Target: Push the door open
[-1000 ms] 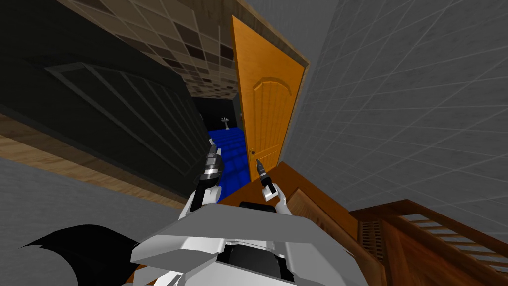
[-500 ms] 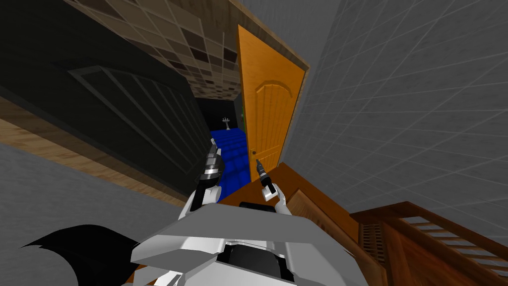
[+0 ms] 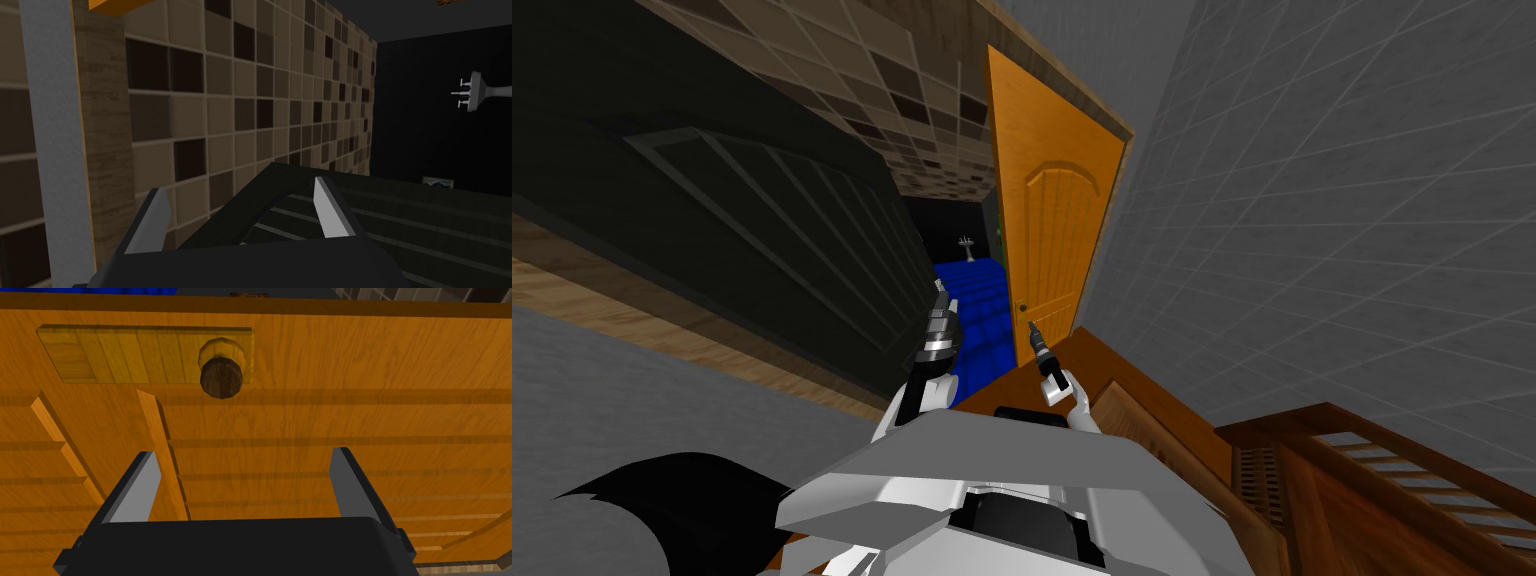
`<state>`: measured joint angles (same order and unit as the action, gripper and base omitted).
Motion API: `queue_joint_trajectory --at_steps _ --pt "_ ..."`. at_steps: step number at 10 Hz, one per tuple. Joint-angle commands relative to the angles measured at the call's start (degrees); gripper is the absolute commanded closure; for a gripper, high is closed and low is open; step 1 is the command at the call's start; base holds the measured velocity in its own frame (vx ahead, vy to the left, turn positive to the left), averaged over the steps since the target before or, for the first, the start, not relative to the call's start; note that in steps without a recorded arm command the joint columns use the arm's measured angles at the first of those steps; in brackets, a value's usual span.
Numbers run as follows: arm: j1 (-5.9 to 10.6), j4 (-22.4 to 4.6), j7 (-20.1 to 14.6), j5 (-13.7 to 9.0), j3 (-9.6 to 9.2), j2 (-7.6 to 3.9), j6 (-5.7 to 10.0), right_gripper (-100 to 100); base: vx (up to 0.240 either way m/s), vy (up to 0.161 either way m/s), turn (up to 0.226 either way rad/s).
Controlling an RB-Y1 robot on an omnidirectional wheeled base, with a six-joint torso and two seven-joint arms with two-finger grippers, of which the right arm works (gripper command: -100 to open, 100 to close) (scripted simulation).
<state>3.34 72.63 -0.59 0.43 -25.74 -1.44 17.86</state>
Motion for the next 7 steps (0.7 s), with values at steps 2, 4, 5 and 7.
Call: queue_joint_trajectory --at_steps 2,4,5,7 --pt "0.19 -0.52 -0.3 -0.06 -0.37 -0.53 -0.09 -100 0.005 -0.001 -0.013" --pt "0.19 -0.52 -0.3 -0.06 -0.37 -0.53 -0.09 -100 0.002 -0.001 -0.005" --pt "0.19 -0.52 -0.3 -0.06 -0.37 -0.53 -0.09 -100 0.0 0.0 0.0" --pt "0.19 -0.52 -0.3 -0.06 -0.37 -0.53 -0.09 -100 0.008 0.0 -0.001"
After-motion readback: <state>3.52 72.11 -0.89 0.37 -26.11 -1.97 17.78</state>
